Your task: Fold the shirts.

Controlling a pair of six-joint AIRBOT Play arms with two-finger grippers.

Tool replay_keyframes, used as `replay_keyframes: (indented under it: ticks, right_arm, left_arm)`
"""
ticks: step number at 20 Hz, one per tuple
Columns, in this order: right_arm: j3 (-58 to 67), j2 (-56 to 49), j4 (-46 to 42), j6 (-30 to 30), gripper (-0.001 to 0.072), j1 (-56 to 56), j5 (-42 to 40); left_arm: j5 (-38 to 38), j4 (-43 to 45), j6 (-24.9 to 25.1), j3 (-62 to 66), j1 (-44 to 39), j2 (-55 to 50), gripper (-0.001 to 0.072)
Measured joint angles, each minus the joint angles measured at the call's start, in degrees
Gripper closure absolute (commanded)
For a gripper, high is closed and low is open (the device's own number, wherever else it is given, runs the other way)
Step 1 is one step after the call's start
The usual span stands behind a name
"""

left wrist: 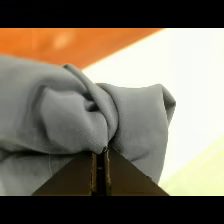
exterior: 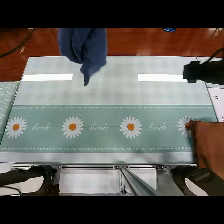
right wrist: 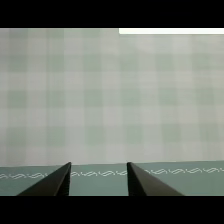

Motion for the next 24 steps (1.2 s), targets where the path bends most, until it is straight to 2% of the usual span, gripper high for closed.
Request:
replay_keyframes:
  ticks: [4,8,15,20,21,22,23,24]
  right_arm:
    - [0.0,5.8,1.9,-1.1,0.0305,0.0,1.2]
    - [0.0,8.9,4.7,-2.6,0.0305,0.0,5.0]
    - [-1.9,10.1,10.5,-6.0,0.0305,0.0,8.1]
    - [-7.2,10.2,13.1,-6.1,0.0305,0.0,7.2]
    - [-9.1,10.2,13.8,-6.1,0.0305,0.0,6.2]
    - [-11.1,10.2,14.4,-5.8,0.0305,0.0,5.1]
    - [-13.6,10.2,15.2,-5.4,0.0305,0.0,3.3]
    - [-16.0,10.2,15.9,-4.7,0.0305,0.0,1.9]
  left_arm:
    - [-3.7,-1.2,-0.2,-4.3,-2.6,8.4,0.0687]
    - [-3.3,-3.0,-0.2,-17.0,-7.9,17.6,0.0686]
    - [4.2,-6.1,-1.4,-44.1,-13.3,30.4,0.0686]
    - [11.3,-7.4,-1.9,-65.2,-13.4,33.7,0.0684]
    - [13.0,-7.5,-2.0,-68.9,-12.9,33.6,0.0664]
    - [15.5,-7.5,-2.1,-72.6,-12.1,33.0,0.0476]
    - [17.0,-7.6,-2.4,-75.5,-11.3,32.3,0.0207]
    - [18.3,-7.8,-3.2,-77.7,-10.6,31.2,0.0197]
